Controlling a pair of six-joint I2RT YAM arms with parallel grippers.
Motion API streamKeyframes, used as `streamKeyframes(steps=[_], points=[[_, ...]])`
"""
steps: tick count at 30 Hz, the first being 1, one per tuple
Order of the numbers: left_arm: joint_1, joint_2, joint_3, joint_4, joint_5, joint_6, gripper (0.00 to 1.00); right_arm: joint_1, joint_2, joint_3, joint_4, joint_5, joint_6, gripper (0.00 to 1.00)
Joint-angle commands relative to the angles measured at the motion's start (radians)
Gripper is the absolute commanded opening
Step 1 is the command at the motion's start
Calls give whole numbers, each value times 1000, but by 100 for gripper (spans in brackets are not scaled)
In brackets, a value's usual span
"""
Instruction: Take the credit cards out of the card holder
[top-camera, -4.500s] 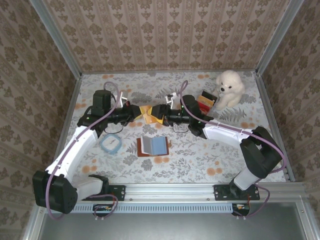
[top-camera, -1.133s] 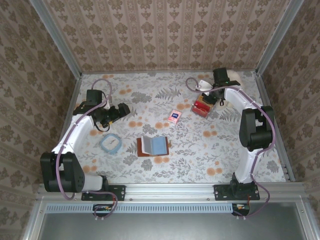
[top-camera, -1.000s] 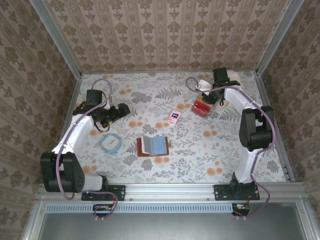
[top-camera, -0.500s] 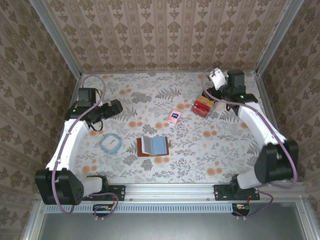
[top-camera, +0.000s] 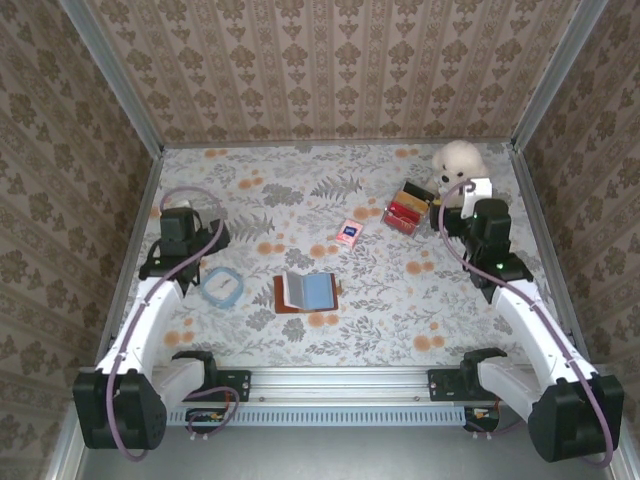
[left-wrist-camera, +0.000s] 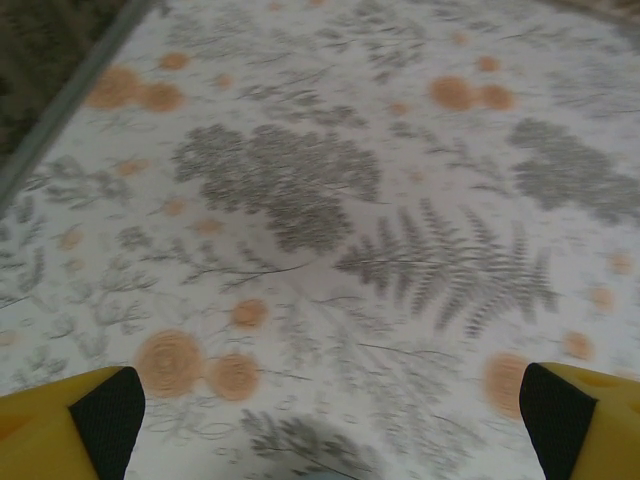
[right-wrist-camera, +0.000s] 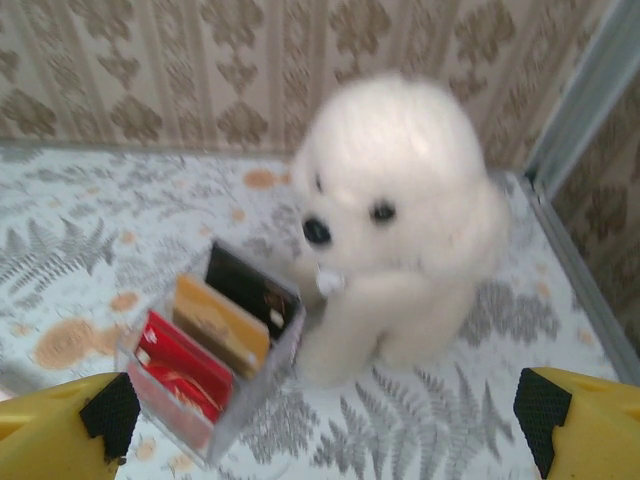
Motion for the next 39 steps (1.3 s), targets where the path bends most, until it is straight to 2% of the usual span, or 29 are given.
streamKeyframes(steps=[1,4,8,11,14,22,25,27,30,35,39], points=[[7,-27,-108,272,-199,40,100,-4,-14,-109,139,120,109,100],[8,-33,-218,468,-253,93,100,-5,40,-183,231,175,134,100],[11,14,-237,509,-265,205,100,-7,121,-269,401,159,131,100],[14,88,-238,523,-223,265,100,-13,197,-265,458,133,127,100],[14,154,-269,628,-194,287,100,-18,290,-250,529,106,107,100],[60,252,-368,983,-5,306,100,-42,441,-228,703,-14,51,100],[92,305,-430,1211,69,312,100,-52,498,-252,789,-57,48,100],[125,334,-415,1204,137,300,100,-54,529,-285,878,-62,49,100],[128,389,-408,1247,167,309,100,-58,559,-282,898,-69,48,100],[121,458,-377,1248,171,317,100,-60,558,-268,869,-76,47,100],[92,488,-346,1217,93,323,100,-59,560,-260,854,-68,50,100]])
